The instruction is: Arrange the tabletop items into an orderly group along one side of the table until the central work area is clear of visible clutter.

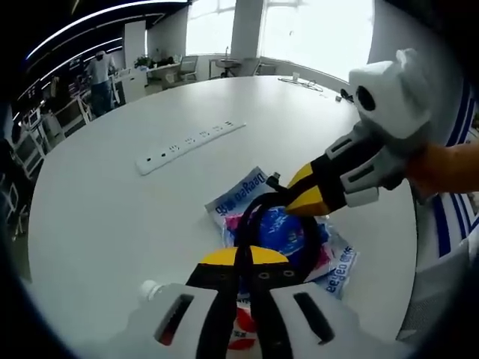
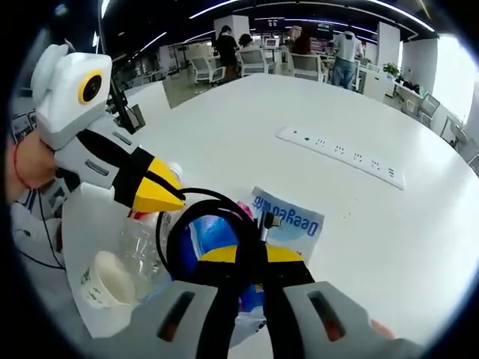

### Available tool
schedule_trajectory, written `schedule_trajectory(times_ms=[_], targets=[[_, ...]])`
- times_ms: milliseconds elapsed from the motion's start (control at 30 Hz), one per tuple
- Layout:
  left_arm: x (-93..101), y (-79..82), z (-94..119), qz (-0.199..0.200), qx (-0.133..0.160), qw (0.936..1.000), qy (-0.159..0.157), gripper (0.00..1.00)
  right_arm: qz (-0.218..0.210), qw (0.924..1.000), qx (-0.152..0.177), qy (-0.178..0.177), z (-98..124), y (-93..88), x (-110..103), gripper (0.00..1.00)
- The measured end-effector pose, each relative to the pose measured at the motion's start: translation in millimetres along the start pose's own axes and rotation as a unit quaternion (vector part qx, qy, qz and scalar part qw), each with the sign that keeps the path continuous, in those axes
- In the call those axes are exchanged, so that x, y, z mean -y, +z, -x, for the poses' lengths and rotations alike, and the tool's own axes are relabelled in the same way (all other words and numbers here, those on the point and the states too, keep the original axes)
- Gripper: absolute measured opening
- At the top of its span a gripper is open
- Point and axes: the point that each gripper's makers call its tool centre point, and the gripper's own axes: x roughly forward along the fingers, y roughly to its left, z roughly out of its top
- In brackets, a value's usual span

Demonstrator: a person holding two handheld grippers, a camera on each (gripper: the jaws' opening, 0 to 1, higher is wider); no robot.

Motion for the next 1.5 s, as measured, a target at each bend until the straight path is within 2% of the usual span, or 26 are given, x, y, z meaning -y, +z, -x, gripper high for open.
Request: schedule_trajectory(times_ms=[933, 1500], targets=[[9.1, 13.8, 18, 0.022, 0.019, 0.9996, 0.0, 0.0, -0.002, 0.9998, 0.016, 0.009, 22, 13.5, -5, 0.07], [30.5, 38.0, 38, 0.021, 0.04, 0.999, -0.002, 0.0, -0.002, 0.9995, 0.029, 0.014, 53, 21.5, -3, 0.07]])
